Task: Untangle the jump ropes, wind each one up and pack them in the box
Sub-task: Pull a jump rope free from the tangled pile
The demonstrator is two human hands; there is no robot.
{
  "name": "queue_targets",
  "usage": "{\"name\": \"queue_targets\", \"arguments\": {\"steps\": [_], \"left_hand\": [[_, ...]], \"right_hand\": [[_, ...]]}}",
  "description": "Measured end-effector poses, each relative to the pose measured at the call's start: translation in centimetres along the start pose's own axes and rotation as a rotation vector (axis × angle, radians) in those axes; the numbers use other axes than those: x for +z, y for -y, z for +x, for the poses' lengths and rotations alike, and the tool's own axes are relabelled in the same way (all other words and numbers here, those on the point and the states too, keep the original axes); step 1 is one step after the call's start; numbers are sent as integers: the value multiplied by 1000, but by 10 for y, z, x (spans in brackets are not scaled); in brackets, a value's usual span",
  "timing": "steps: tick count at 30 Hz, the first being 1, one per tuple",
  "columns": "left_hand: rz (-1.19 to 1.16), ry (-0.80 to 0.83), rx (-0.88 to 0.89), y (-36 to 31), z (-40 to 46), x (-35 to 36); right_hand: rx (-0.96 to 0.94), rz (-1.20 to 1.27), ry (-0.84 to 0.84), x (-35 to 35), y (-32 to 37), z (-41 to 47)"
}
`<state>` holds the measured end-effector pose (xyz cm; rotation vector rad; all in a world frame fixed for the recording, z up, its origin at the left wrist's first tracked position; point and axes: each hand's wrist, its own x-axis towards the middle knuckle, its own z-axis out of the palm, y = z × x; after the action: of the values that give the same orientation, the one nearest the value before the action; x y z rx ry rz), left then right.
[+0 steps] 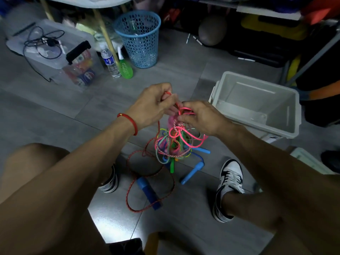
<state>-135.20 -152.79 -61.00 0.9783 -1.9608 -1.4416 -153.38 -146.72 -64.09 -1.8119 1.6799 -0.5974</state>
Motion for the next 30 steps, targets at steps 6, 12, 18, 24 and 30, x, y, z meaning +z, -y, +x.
{"name": "queue_targets", "arguments": {"steps": [6, 12, 18, 24, 30], "left_hand": [[-412, -311, -170, -12, -1, -16], [-302, -363, -164, -13, -2, -24], [-182, -213, -44, -15, -3, -3], [-244, -129, 15, -26, -6, -2], [165, -275, 66, -8, -4, -26]], "right_hand": [[164, -72, -66, -18, -28, 6], [533, -241, -32, -33, -52, 8], [135, -112, 185, -17, -7, 4], [13, 82, 155, 26, 13, 7], [62, 107, 25, -4, 3, 11]]}}
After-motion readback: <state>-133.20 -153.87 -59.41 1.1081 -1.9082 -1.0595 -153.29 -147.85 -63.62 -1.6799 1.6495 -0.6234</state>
